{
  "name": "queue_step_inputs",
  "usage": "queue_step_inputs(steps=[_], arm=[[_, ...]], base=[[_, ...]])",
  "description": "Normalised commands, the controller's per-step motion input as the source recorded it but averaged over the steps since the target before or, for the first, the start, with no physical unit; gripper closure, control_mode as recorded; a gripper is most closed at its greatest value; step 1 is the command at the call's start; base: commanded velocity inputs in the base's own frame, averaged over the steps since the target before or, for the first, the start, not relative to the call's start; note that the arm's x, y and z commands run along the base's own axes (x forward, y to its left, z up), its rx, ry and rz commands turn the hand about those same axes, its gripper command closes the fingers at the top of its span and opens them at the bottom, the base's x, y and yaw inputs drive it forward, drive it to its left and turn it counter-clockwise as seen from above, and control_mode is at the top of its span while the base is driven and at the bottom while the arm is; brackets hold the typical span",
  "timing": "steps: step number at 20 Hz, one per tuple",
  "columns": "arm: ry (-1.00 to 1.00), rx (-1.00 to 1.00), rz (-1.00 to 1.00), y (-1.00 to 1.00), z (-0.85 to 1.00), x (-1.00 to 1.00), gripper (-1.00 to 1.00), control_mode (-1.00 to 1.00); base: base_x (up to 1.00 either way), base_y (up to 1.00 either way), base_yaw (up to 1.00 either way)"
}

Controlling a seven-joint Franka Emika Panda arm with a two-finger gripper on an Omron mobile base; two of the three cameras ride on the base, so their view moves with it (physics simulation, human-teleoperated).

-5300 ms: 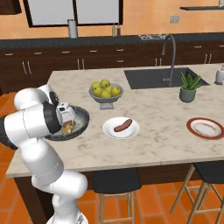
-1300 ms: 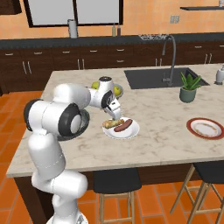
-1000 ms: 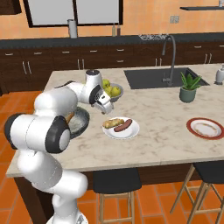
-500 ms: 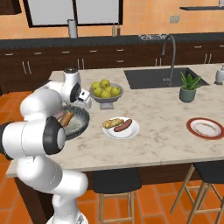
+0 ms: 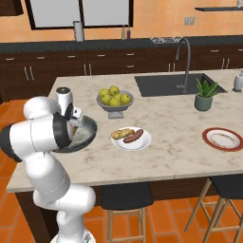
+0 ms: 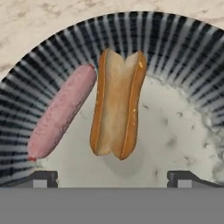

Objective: Place one bun and one sausage from the bowl on each plate.

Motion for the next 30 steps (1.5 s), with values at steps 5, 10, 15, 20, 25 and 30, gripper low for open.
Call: queue_step_inputs(steps=[5,10,15,20,25,30], arm=[[-0.03,0.0,-0.03,-0.2,-0.38,0.02,-1.0,-1.0],[-0.11,0.01,-0.01,0.15,-0.12,0.23,-1.0,-1.0],[-0.01,0.0,0.0,0.21,-0.06,0.18,-1.0,-1.0],[0.0,0.0,0.0,0.04,-0.31,0.06,-1.0,-1.0],[0.0,0.0,0.0,0.0,-0.3,0.08,-1.0,-1.0],[0.0,0.0,0.0,0.16,-0.22,0.19,1.0,-1.0]], base=[[0.0,0.0,0.0],[0.0,0.0,0.0],[0.0,0.0,0.0],[0.0,0.0,0.0],[0.0,0.0,0.0],[0.0,0.0,0.0]])
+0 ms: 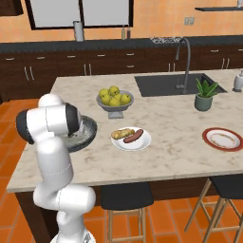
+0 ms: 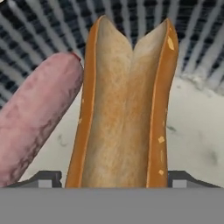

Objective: Place one bun and one sausage from the bowl on each plate.

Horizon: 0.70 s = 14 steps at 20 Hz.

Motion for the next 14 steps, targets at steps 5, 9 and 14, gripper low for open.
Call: queue_step_inputs(steps=[5,9,14], arm=[[0.04,0.0,0.0,0.04,-0.03,0.06,1.0,-1.0],[-0.14,0.0,-0.03,-0.04,0.79,-0.75,1.0,-1.0],[-0.1,0.0,0.0,-0.1,1.0,-1.0,1.0,-1.0]], base=[[0.0,0.0,0.0],[0.0,0.0,0.0],[0.0,0.0,0.0]])
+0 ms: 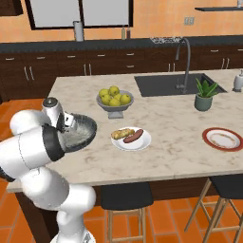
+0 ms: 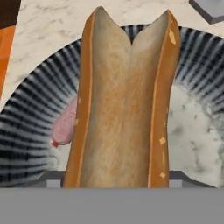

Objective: Place one bun and one sausage from the bowl on each plate.

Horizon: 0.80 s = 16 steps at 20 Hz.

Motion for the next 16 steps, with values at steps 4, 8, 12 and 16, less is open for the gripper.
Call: queue_step_inputs(steps=[4,8,12,16], arm=[[0.03,-0.02,0.0,-0.01,0.99,-1.0,1.0,-1.0],[0.14,0.0,-0.06,-0.56,0.54,-1.0,1.0,-1.0],[0.0,0.0,0.0,0.0,0.0,0.0,1.0,1.0],[0.0,0.0,0.0,0.0,0.0,0.0,1.0,1.0]], base=[[0.0,0.0,0.0],[0.0,0.0,0.0],[-0.96,-1.0,-0.25],[-0.41,-1.0,-0.21]])
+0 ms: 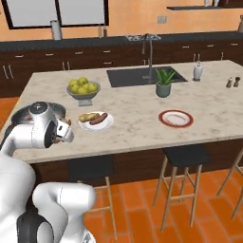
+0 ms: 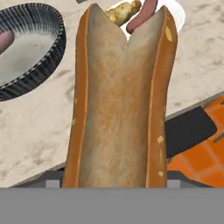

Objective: Place one bun and one sausage from the bowl on each plate.

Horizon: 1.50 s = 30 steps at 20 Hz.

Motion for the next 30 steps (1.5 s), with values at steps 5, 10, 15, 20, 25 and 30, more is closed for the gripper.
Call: queue_step_inputs(steps=[5,10,15,20,25,30], arm=[[0.0,0.0,0.0,0.0,0.0,0.0,1.0,1.0],[0.0,0.0,0.0,0.0,0.0,0.0,1.0,1.0],[0.0,0.0,0.0,0.0,0.0,0.0,1.0,1.0],[0.0,0.0,0.0,0.0,0.0,0.0,1.0,1.0],[0.0,0.0,-0.02,0.02,-0.08,0.8,1.0,-1.0],[0.12,-0.17,-0.07,0.77,-0.28,0.99,1.0,-1.0]], base=[[0.19,-1.0,-0.15],[0.74,-1.0,-0.14],[0.83,-1.0,-0.11],[1.0,-0.75,0.04],[0.2,-0.04,0.0],[0.0,0.0,0.0]])
